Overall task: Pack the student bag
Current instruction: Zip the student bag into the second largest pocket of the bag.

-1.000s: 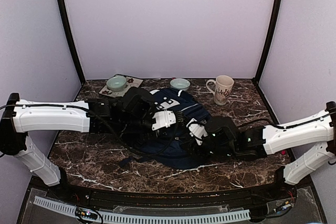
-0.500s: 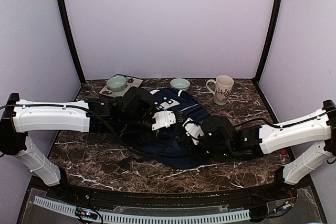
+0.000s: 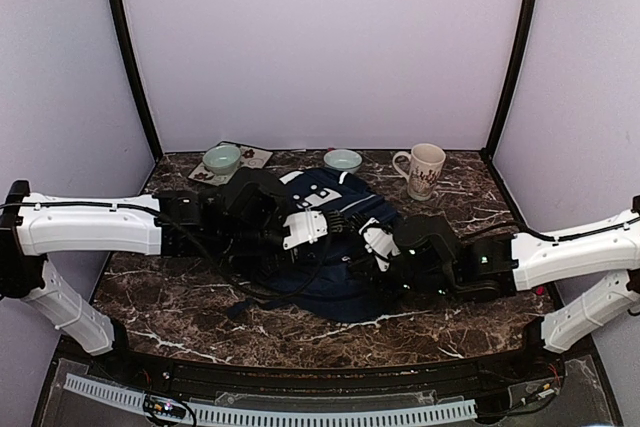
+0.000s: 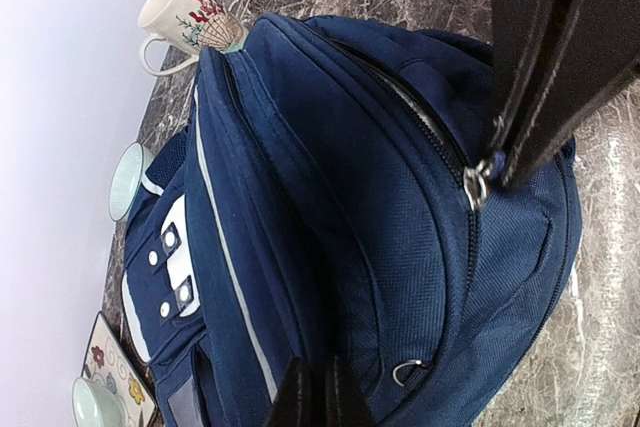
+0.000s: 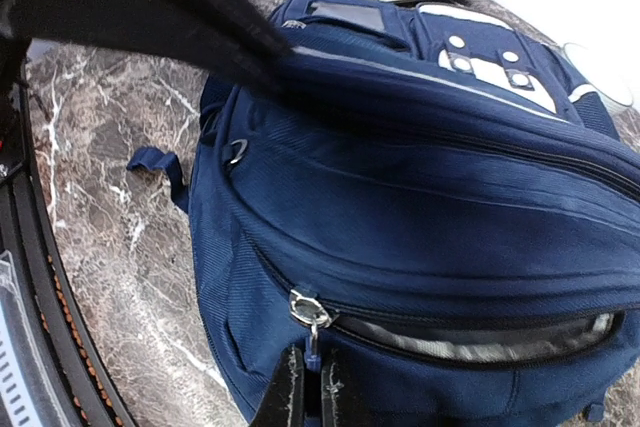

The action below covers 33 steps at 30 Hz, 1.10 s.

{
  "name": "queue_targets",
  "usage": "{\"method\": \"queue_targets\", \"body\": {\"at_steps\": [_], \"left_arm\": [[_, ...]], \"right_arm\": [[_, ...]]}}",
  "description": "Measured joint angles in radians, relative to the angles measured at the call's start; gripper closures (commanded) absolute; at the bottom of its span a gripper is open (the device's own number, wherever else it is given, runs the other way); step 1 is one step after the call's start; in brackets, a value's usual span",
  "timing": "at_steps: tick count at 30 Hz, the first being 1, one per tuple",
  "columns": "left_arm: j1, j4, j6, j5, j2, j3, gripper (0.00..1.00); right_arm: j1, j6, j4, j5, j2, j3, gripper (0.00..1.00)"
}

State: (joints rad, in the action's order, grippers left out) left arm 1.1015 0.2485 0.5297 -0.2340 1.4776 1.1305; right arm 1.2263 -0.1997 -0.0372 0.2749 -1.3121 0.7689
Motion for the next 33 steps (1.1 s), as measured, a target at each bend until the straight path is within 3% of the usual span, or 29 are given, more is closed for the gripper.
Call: {"method": "queue_targets", "body": {"at_steps": [16, 33], "left_arm": [[0.000, -0.005, -0.064, 0.066, -0.117, -0.091, 1.00], [-0.010, 0.061, -0.250, 0.169, -0.252, -0.151, 1.00]], "right_arm": [[0.004, -0.138, -0.106, 0.056, 0.039, 0.027, 1.00], [0.003, -0.259, -0.212, 0.150, 0.008, 0.098, 1.00]]}}
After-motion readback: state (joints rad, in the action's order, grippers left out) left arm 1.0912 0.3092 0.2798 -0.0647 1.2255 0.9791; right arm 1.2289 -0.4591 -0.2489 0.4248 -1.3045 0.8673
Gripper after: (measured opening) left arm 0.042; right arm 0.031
